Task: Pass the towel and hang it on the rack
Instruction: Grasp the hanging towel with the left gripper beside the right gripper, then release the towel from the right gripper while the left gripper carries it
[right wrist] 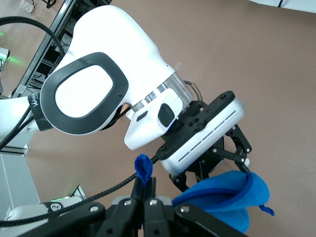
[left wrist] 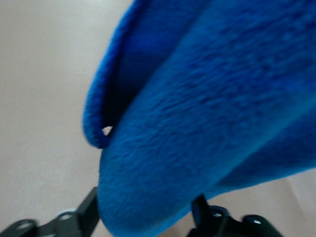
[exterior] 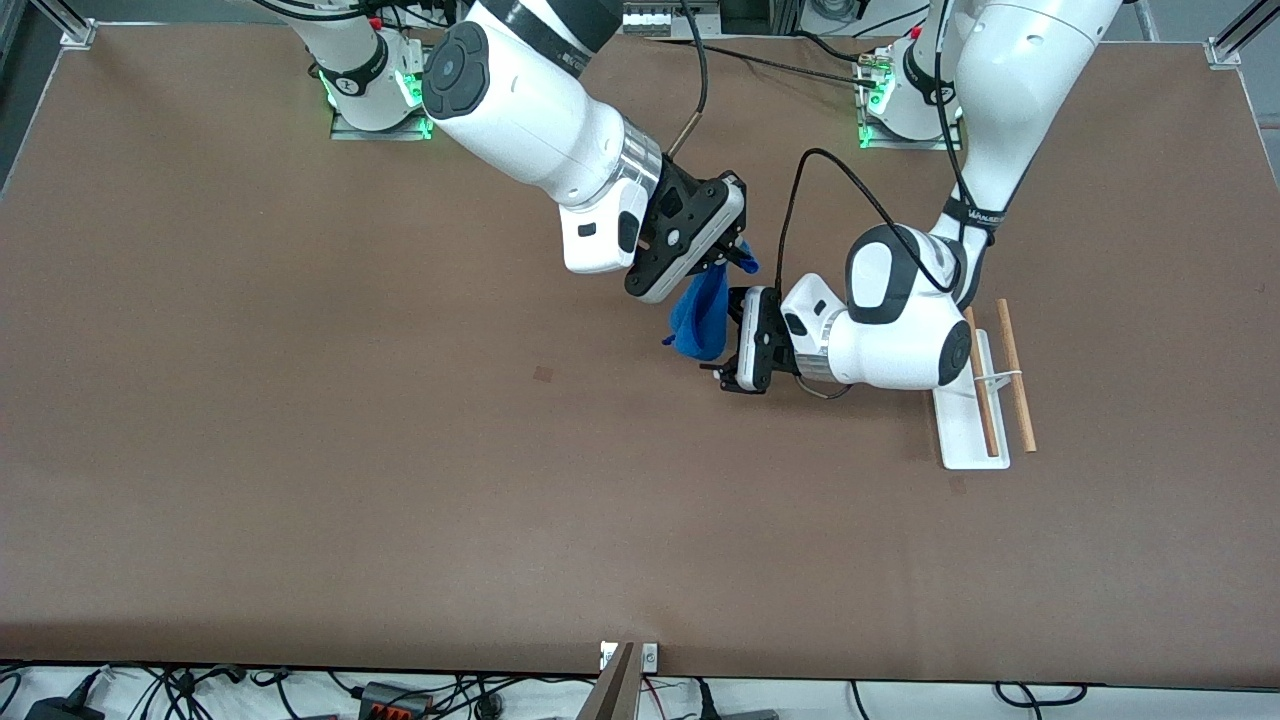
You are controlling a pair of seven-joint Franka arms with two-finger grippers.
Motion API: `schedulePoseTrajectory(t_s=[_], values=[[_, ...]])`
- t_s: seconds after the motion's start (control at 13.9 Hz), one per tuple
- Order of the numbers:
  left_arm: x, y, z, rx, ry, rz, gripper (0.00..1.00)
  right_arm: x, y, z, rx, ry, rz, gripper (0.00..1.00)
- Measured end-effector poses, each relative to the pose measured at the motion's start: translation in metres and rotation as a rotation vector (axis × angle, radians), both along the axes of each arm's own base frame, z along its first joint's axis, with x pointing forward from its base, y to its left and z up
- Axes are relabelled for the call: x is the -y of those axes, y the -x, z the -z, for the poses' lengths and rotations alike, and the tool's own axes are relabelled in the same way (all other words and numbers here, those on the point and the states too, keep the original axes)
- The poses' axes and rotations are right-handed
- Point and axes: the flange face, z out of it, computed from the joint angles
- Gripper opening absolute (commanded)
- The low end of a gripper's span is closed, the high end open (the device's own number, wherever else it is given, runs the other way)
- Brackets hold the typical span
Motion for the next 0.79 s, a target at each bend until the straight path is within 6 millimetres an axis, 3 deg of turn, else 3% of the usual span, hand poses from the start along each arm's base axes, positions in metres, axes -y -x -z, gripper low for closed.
schedulePoseTrajectory(t_s=[0.29,0.43,0.5,0.58,0.65,0.79], values=[[0.0000,0.0002,0.0034,-0.001,0.001,0.003,0.01,-0.0001,-0.0002,0.0010,-0.001,0.001,0.000,0.00],[-0.0016,-0.0007,0.0040,-0.001,0.000,-0.001,0.01,-0.0002,-0.0002,0.0010,-0.001,0.001,0.000,0.00],[-0.0019,-0.0009,0.0040,-0.001,0.000,-0.001,0.01,-0.0002,-0.0003,0.0010,-0.001,0.001,0.000,0.06],[-0.0019,-0.0009,0.0040,-0.001,0.000,-0.002,0.01,-0.0002,-0.0003,0.0012,-0.001,0.001,0.000,0.57],[-0.0019,-0.0010,0.0040,-0.001,0.000,-0.002,0.01,-0.0002,-0.0004,0.0015,-0.001,0.001,0.000,1.00],[-0.0023,-0.0013,0.0039,-0.001,-0.001,-0.005,0.01,-0.0001,-0.0009,0.0028,-0.001,0.004,0.000,1.00]])
